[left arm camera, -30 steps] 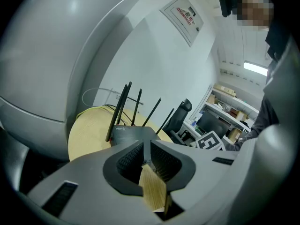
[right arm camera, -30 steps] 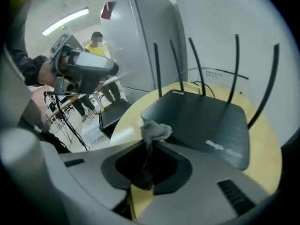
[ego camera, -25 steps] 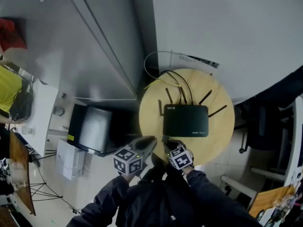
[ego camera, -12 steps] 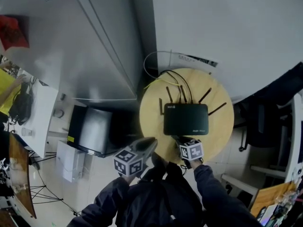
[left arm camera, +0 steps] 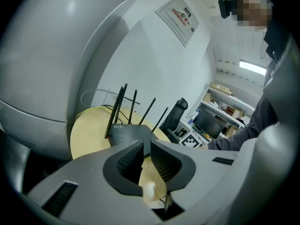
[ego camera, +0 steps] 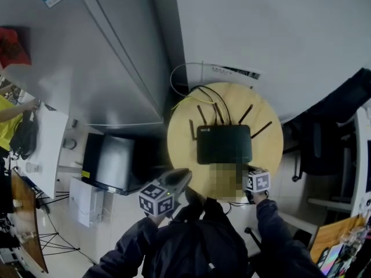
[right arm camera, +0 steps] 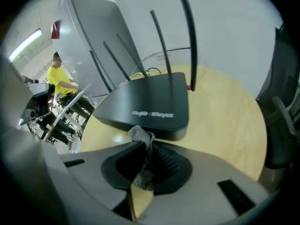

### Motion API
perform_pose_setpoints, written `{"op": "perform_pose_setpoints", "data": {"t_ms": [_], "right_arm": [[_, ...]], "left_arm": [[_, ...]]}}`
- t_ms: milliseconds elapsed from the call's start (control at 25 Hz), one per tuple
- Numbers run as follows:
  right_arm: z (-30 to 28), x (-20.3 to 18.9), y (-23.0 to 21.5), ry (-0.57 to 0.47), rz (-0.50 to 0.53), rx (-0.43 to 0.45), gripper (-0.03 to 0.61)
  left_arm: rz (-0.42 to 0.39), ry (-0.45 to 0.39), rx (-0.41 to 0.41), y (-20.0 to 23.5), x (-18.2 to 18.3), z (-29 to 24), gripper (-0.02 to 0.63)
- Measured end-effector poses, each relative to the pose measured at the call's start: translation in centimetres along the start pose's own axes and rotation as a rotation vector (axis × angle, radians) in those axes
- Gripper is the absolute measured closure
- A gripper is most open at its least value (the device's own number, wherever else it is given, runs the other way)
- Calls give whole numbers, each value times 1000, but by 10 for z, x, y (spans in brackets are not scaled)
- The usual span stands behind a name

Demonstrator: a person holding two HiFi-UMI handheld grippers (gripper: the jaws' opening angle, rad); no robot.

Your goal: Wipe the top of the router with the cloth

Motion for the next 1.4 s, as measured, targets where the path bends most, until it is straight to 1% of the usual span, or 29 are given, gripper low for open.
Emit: {"op": "perform_pose_setpoints", "data": {"t_ms": [80, 200, 400, 480, 640, 800, 920, 1120, 1240, 1400], "right_arm": [[6, -4, -16, 1, -16, -22, 512], [15, -4, -29, -13, -21, -45, 512], [15, -9, -23, -6, -9, -31, 512], [23, -10, -10, -20, -8, -17, 512], [52, 0, 22, -100, 2, 22, 512], [93, 21, 66, -213, 93, 59, 512], [133, 42, 106, -312, 149, 113, 512], [183, 66, 163, -426, 230, 181, 512], [194, 77, 181, -467, 261, 206, 512], [196, 87, 191, -479, 286, 221, 514]], "left_arm": [[1, 4, 2, 0, -1, 1, 583], [0, 8, 6, -1, -3, 4, 583], [1, 11, 5, -4, -5, 6, 583], [8, 10, 0, -7, -3, 8, 583], [10, 3, -26, -16, 6, 6, 583], [-20, 0, -57, -33, 19, 4, 583], [-53, -31, -95, -50, 37, 9, 583], [-90, -82, -113, -70, 57, 21, 583], [-95, -107, -111, -75, 62, 26, 583], [-87, -128, -102, -79, 62, 29, 583]]}}
Point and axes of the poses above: the fingertips, and each gripper's own axes: z backward along the fingers, y to its left, x out of its top, the point moved 6 cm from there along z, backward along the fingers, and after that the axes turned 1 degree about -z, right-handed, at the moved point
